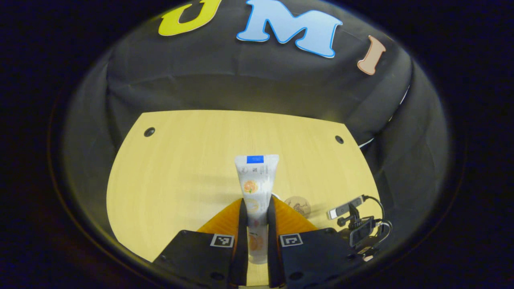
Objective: Put the toothbrush and toothpaste on the desktop into the cup, then pick up the cup and place it on the coaster on the desktop.
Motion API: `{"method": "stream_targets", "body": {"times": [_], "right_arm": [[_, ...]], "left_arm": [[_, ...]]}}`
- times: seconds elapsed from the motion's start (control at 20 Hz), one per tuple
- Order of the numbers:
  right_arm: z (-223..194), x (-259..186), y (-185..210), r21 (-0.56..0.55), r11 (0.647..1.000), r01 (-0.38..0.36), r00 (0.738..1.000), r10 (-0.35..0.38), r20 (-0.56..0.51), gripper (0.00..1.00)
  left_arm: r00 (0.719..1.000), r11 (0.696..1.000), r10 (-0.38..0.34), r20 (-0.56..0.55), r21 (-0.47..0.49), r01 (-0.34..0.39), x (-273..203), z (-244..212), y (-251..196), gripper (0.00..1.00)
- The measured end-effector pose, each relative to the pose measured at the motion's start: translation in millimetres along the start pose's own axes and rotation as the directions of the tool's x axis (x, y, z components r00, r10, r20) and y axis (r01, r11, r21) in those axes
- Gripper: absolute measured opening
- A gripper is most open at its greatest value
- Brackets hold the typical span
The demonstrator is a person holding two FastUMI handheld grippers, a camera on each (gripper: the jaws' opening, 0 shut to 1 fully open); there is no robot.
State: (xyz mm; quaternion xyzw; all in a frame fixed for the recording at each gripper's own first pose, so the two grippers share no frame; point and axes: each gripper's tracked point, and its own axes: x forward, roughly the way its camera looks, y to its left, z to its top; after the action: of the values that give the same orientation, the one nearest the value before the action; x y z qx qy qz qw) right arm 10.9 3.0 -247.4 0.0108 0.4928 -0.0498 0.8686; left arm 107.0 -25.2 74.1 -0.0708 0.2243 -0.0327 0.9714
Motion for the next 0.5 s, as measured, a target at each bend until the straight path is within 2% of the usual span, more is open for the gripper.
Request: {"method": "stream_targets", "body": {"times": [0.35, 0.5], "right_arm": [[-1, 0, 0, -0.001, 1.0, 0.0, 1.0, 0.0, 0.013, 0.02], [-2, 0, 0, -0.002, 1.0, -0.008, 1.0, 0.008, 0.017, 0.02]], "left_arm": [[0.996, 0.998, -0.063, 0.065, 0.018, 0.062, 54, 27, -20, 0.27], [0.986, 0.997, -0.083, 0.142, 0.019, 0.081, 69, 40, -19, 0.27]]}}
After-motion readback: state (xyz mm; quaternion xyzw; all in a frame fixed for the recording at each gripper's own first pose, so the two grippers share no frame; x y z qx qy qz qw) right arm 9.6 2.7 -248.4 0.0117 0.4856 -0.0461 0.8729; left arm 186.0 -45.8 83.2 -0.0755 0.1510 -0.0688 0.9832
